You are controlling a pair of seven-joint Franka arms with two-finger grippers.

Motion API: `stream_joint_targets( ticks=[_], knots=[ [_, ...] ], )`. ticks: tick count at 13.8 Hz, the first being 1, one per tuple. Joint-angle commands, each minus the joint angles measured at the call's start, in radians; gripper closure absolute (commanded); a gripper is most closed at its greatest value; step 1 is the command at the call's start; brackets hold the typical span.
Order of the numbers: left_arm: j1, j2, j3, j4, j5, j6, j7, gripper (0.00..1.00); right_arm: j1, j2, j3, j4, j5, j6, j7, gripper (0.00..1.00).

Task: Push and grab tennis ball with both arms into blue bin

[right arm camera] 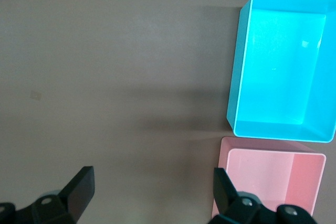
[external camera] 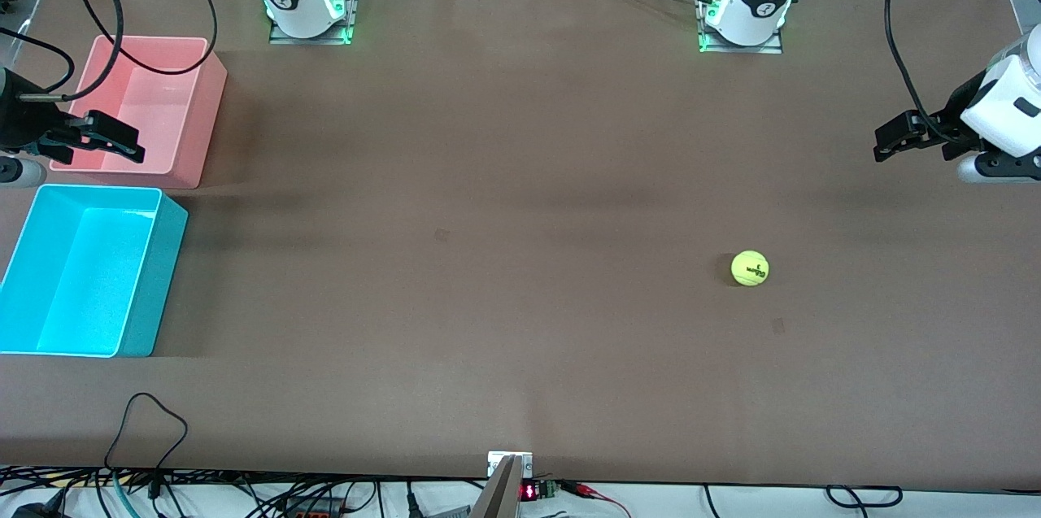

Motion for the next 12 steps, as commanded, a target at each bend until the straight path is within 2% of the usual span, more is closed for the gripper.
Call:
stream_joint_targets(
  ticks=[1, 2, 3, 4, 7, 10, 12],
  knots=[
    [0.009, 0.031, 0.001, -0.013, -0.013, -0.018, 0.012, 0.81, -0.006, -0.001, 0.007, 0.006, 0.011, 0.011, -0.002, 0.0],
    [0.007, 0.055, 0.0, -0.013, -0.009, -0.024, 0.012, 1.0, 0.0, 0.001, 0.009, 0.006, -0.001, 0.011, 0.0, 0.0],
    [0.007, 0.083, -0.002, -0.013, -0.003, -0.031, 0.038, 1.0, 0.0, 0.004, 0.009, 0.006, -0.013, 0.011, 0.006, 0.0],
    [0.009, 0.114, -0.002, -0.013, -0.005, -0.024, 0.149, 1.0, 0.0, 0.007, 0.009, 0.003, -0.019, 0.01, 0.007, 0.0],
    [0.027, 0.209, 0.0, -0.016, -0.003, 0.037, 0.585, 1.0, 0.005, 0.044, 0.01, 0.0, -0.021, -0.006, -0.003, 0.0],
    [0.029, 0.292, 0.0, -0.017, 0.0, 0.054, 0.758, 1.0, -0.004, 0.067, 0.01, -0.003, -0.021, -0.009, -0.003, 0.0],
    [0.059, 0.356, -0.002, -0.031, -0.002, 0.134, 0.871, 1.0, -0.009, 0.073, 0.009, -0.005, -0.021, -0.022, -0.003, 0.0]
  ],
)
